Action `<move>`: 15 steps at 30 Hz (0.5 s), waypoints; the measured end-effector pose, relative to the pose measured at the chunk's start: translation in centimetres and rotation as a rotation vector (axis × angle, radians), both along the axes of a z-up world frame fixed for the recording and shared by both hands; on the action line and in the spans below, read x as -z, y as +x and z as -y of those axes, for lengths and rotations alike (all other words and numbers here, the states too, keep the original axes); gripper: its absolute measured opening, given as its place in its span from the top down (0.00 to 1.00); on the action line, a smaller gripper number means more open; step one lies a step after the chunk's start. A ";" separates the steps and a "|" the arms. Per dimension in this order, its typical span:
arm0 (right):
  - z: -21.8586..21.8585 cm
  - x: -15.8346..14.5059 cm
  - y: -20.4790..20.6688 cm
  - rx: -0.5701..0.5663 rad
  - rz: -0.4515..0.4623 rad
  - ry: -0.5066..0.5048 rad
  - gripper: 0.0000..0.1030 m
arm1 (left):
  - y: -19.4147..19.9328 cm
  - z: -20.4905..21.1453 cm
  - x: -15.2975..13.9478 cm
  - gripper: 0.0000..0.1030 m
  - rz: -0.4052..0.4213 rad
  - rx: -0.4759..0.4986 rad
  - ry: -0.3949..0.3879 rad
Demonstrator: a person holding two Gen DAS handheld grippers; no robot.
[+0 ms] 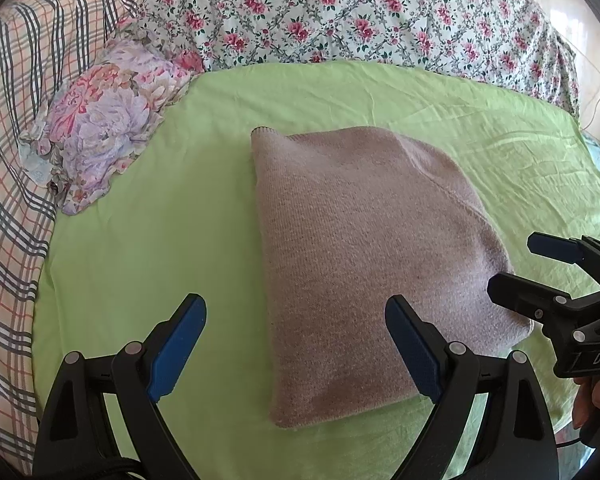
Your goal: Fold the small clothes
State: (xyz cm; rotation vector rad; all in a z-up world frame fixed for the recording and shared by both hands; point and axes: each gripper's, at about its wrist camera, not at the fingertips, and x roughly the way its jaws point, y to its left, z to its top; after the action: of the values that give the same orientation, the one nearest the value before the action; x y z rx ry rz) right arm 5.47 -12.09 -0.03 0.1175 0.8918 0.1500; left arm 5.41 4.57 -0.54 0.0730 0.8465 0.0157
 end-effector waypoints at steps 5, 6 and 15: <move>-0.3 -0.1 0.1 -0.004 0.003 -0.002 0.04 | 0.0 0.0 -0.2 0.11 0.003 0.001 0.002; -0.3 -0.1 0.1 -0.003 0.004 -0.002 0.04 | 0.0 0.1 -0.2 0.11 0.003 0.001 0.002; -0.3 -0.2 0.2 -0.001 0.003 -0.001 0.04 | 0.2 0.0 -0.3 0.10 0.007 0.000 0.003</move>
State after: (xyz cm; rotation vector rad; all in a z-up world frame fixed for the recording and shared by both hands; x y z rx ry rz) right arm 5.64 -11.82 0.14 0.1157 0.8891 0.1511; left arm 5.58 4.56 -0.25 0.0754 0.8394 0.0170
